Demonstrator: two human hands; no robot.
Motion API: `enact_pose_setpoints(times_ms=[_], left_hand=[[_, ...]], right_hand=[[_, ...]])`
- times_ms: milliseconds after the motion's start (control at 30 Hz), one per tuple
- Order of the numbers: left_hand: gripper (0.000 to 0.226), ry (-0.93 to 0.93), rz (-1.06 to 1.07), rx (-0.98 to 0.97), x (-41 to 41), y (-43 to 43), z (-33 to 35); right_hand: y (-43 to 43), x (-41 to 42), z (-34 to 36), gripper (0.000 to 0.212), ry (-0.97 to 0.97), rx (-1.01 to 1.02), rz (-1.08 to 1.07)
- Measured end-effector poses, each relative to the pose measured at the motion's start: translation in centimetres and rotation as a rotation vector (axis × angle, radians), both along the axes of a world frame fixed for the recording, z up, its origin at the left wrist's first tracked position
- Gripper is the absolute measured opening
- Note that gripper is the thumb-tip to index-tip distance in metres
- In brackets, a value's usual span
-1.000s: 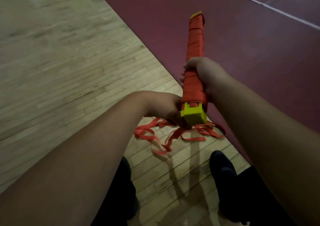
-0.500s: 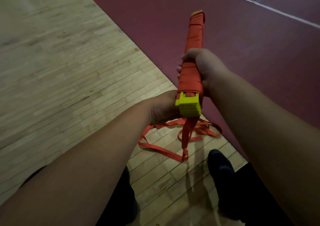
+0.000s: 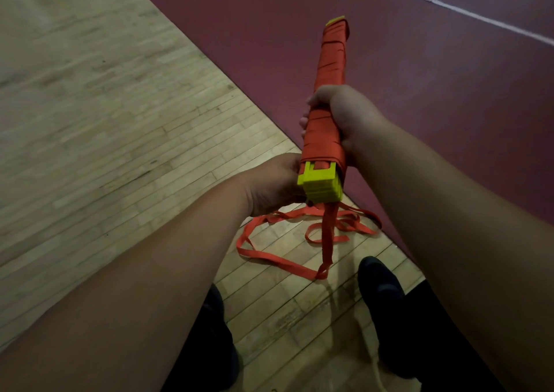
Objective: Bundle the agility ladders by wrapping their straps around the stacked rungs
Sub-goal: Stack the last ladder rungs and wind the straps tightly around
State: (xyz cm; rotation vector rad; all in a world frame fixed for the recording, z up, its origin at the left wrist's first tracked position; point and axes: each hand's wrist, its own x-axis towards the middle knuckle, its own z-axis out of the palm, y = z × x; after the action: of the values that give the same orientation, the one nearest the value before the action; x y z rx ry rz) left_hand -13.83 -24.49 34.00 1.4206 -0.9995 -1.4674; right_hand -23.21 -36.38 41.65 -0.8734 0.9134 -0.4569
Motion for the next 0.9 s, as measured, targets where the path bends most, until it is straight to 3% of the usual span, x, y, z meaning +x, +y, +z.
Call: enact_pose_setpoints(times_ms=[500, 767, 900], left_hand=[[0.061, 0.054, -0.003, -0.068, -0.1, 0.4, 0.7], [0.027, 0.247, -0.176, 0.053, -0.6, 1.5, 1.9], [0.021, 0.114, -0.203, 0.156, -0.3, 1.6, 3.5]], right_hand=[[0.2, 0.1, -0.1, 0.008, -0.018, 0.028, 0.002], [-0.5, -0.1, 0.0, 0.006, -0.042, 0.025, -0.01], [-0.7, -0.5, -0.1, 0.006, -0.009, 0.007, 0.018]])
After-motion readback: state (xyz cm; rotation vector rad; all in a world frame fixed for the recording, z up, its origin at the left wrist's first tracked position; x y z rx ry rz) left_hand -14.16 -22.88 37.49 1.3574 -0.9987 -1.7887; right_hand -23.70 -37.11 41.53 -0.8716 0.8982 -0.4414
